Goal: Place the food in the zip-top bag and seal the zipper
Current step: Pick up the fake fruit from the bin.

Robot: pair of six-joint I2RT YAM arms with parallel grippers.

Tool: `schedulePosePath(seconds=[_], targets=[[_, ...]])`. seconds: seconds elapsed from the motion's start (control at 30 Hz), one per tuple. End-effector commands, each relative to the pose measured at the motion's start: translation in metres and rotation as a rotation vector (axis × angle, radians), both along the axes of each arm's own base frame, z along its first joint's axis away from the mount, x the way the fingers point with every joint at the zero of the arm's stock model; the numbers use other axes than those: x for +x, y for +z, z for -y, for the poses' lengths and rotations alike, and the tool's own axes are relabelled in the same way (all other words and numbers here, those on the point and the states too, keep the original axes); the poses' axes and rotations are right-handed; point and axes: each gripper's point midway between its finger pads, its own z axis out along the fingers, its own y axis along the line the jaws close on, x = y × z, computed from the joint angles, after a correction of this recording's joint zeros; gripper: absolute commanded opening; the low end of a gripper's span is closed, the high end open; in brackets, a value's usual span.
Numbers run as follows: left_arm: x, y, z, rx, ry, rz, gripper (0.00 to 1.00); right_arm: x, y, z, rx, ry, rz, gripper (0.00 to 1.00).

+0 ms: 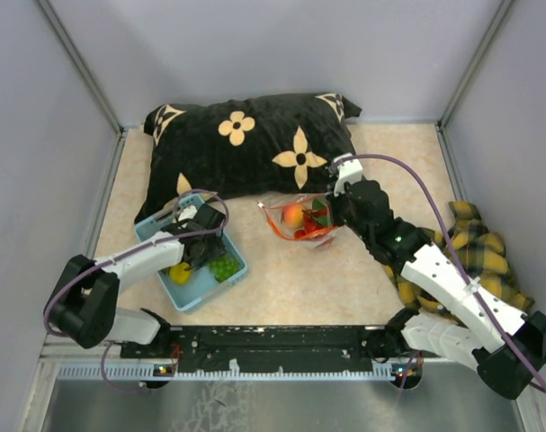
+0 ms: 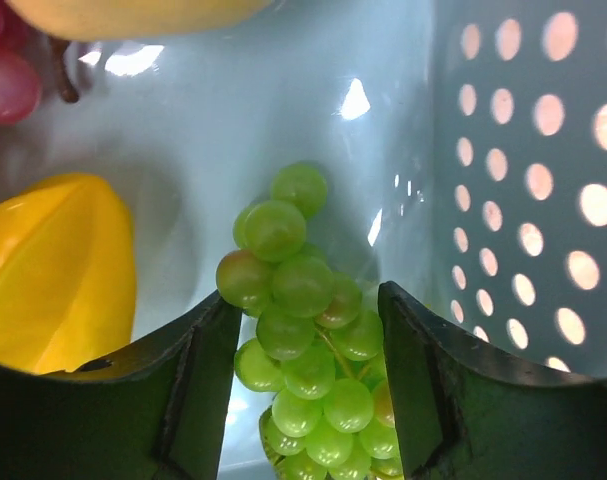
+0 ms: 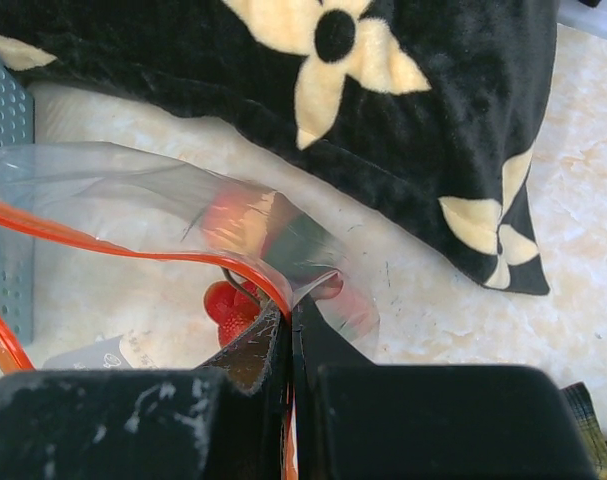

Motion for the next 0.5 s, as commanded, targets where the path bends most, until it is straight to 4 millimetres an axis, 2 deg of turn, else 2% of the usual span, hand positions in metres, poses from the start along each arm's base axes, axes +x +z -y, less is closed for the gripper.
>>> schedulePosePath(seconds=[0.0,0.2,0.3,0.37,0.47], targets=[[0.007,-0.008,0.010,-0.024,-0.036,-0.008,0.61,0.002,0.027,-0.006,0.059,0.014,0.089,0.00],[0.011,-0.011,0.018,-0.054,-0.072,0.006,0.53,0.002,0.027,-0.006,0.059,0.014,0.088,0.00],[0.012,-0.008,0.018,-0.052,-0.083,0.017,0.43,0.002,0.028,-0.006,0.059,0.014,0.089,0.00],[0.014,-0.002,0.018,-0.057,-0.093,0.043,0.28,0.002,0.027,-0.005,0.059,0.013,0.088,0.00],[0.015,0.014,0.016,-0.080,-0.101,0.122,0.15,0.002,0.027,-0.005,0.057,0.009,0.086,0.00]])
